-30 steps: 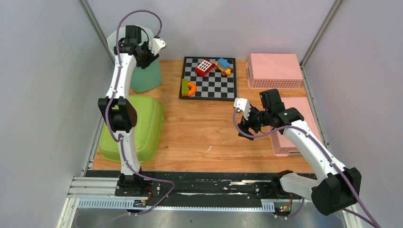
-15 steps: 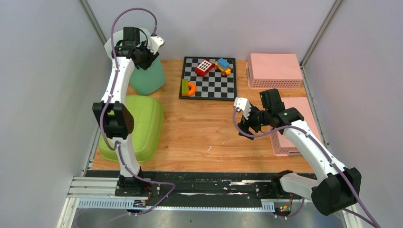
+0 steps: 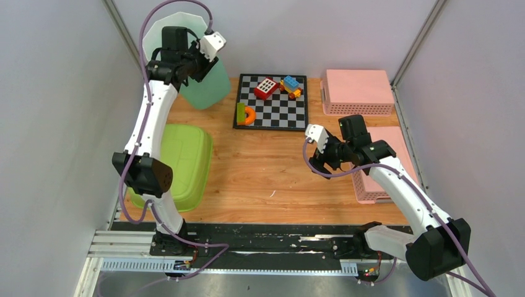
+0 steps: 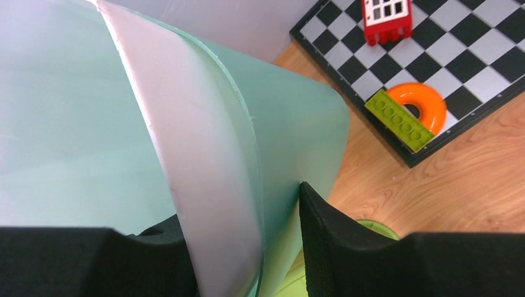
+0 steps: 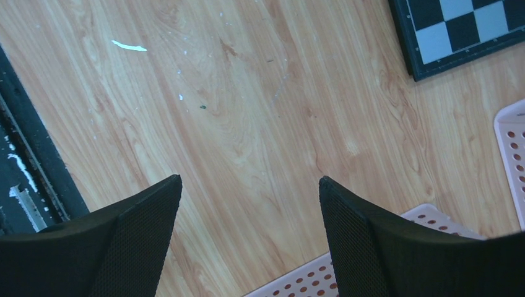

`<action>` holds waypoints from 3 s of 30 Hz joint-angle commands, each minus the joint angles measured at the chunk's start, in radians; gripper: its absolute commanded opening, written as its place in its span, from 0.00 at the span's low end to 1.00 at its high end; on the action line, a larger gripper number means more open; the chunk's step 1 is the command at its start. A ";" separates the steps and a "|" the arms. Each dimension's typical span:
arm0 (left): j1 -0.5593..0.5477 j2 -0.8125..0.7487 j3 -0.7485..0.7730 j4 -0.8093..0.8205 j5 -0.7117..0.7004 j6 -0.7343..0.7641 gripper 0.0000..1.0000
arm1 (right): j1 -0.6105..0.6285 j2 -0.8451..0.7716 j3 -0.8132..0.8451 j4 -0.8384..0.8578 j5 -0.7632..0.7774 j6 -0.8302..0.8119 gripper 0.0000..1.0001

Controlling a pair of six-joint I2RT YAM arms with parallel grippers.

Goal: Turn the large container upside down
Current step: Pick up multiple containers from the corner of the board, then place multiple containers at the center of the board, then move the multiple containers to the center of the board.

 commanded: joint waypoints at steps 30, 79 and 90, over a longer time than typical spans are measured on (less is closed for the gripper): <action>-0.788 -0.453 -0.536 0.042 0.062 -0.107 0.00 | -0.256 -0.136 0.075 0.137 0.387 0.231 0.89; -0.498 -0.631 -0.255 0.104 -0.528 -0.206 1.00 | -0.303 -0.170 0.026 0.151 0.322 0.237 0.89; 0.083 -0.719 -0.562 -0.043 -0.347 -0.269 1.00 | -0.304 -0.177 0.021 0.151 0.290 0.243 0.89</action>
